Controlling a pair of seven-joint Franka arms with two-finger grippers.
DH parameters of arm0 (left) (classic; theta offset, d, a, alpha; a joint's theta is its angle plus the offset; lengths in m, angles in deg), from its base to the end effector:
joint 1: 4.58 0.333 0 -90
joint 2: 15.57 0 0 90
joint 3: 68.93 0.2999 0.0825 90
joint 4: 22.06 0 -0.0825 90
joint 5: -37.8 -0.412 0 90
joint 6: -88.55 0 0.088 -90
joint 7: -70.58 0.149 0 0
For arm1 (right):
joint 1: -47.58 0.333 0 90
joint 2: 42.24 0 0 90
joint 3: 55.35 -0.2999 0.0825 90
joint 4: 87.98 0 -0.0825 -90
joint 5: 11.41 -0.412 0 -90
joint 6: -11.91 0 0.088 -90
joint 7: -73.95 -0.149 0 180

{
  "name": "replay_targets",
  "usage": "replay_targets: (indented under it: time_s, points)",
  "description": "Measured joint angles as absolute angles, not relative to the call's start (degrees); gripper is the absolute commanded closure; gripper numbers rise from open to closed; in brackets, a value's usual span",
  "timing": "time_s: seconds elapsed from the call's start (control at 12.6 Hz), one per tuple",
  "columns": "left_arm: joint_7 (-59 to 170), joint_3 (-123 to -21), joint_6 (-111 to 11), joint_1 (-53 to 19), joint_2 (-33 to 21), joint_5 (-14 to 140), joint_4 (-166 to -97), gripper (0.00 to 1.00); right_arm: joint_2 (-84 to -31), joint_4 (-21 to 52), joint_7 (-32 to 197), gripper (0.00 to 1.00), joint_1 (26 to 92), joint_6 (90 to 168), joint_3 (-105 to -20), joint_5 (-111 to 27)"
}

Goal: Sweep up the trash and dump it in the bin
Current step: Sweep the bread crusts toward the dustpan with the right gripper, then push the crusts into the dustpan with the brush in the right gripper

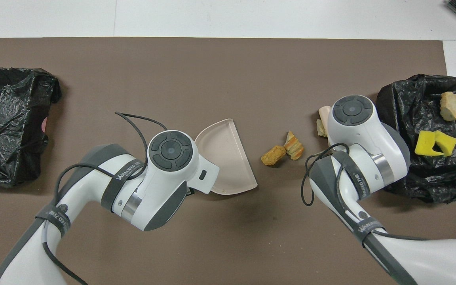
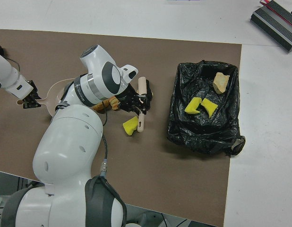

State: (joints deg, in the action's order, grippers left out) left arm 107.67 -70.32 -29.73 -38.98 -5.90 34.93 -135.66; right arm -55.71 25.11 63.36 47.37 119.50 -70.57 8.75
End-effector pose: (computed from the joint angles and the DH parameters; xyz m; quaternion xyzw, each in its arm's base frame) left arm 0.4863 -0.3450 0.3018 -0.7959 0.6035 0.0437 0.0190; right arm 0.5603 0.1092 0.2647 0.9725 0.1180 -0.1246 0.1573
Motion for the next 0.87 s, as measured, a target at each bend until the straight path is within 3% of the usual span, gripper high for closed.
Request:
replay_targets:
  time_s: [0.87]
  points:
    - [107.7, -70.3, -29.0, -39.0, -6.6, 34.9, -136.8, 1.00, -55.2, 25.2, 68.4, 1.00, 60.9, 124.4, -70.9, -25.5]
